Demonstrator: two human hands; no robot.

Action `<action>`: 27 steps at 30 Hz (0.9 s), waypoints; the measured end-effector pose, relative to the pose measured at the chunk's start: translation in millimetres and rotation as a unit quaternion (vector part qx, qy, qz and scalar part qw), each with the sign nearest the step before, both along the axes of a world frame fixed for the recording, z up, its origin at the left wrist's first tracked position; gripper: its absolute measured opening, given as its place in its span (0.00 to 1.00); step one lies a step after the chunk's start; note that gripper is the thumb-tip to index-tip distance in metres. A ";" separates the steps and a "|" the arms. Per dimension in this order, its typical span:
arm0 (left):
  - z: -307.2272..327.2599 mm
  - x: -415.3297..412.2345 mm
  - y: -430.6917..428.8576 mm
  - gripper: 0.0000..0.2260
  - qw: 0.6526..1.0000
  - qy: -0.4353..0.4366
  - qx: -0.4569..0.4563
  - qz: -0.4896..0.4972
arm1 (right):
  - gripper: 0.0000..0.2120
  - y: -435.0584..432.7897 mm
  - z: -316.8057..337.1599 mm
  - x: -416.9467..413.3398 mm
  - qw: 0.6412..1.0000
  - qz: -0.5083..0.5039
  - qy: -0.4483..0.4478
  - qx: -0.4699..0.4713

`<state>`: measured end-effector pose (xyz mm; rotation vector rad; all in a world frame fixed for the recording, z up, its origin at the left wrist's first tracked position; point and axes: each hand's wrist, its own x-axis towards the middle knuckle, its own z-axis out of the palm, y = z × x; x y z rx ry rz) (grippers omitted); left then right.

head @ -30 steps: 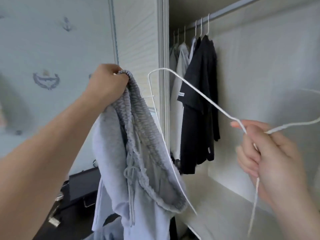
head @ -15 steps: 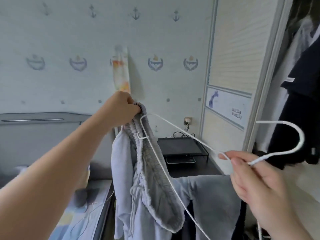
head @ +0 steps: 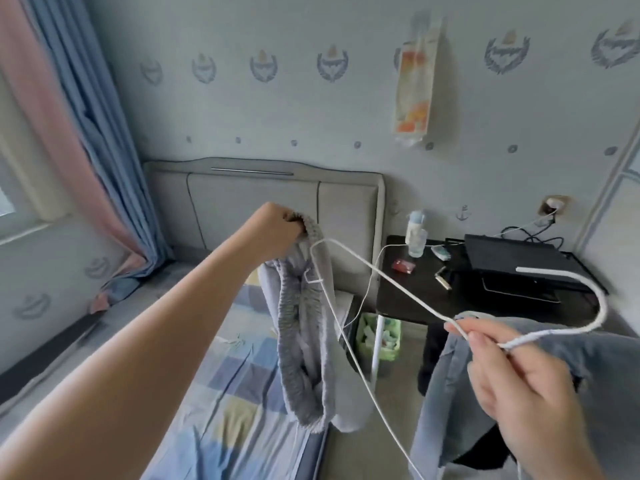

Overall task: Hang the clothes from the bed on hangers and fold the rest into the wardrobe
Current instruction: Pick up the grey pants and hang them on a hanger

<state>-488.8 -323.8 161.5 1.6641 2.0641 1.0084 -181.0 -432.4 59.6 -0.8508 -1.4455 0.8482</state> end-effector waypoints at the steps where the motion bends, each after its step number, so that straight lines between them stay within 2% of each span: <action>1: -7.8 -10.9 -4.4 0.17 1.000 -0.001 -0.009 0.008 | 0.13 -2.8 -4.5 -14.5 1.000 0.005 -0.001 -0.010; 4: -25.6 -38.7 -20.4 0.21 0.999 0.020 -0.029 0.005 | 0.13 -10.4 -17.1 -56.6 0.999 0.019 -0.015 -0.029; 11: -29.4 -71.8 -70.9 0.19 0.994 0.100 -0.042 -0.014 | 0.11 -10.4 -39.2 -124.7 0.994 0.079 -0.058 -0.048; 15: -25.3 -63.7 -93.5 0.20 0.993 0.094 -0.035 -0.059 | 0.10 2.0 -58.7 -172.0 0.983 0.123 -0.116 -0.067; 20: -44.3 -64.0 -113.8 0.18 0.981 0.129 -0.079 -0.120 | 0.09 7.1 -60.9 -209.3 0.985 0.152 -0.015 -0.080; 25: -61.4 -71.2 -127.2 0.13 0.958 0.234 -0.037 -0.163 | 0.09 10.6 -54.6 -212.8 0.978 0.197 -0.022 -0.062; 27: -63.8 -78.0 -133.1 0.17 0.944 0.271 -0.042 -0.184 | 0.11 13.0 -51.5 -209.6 0.980 0.193 -0.019 -0.045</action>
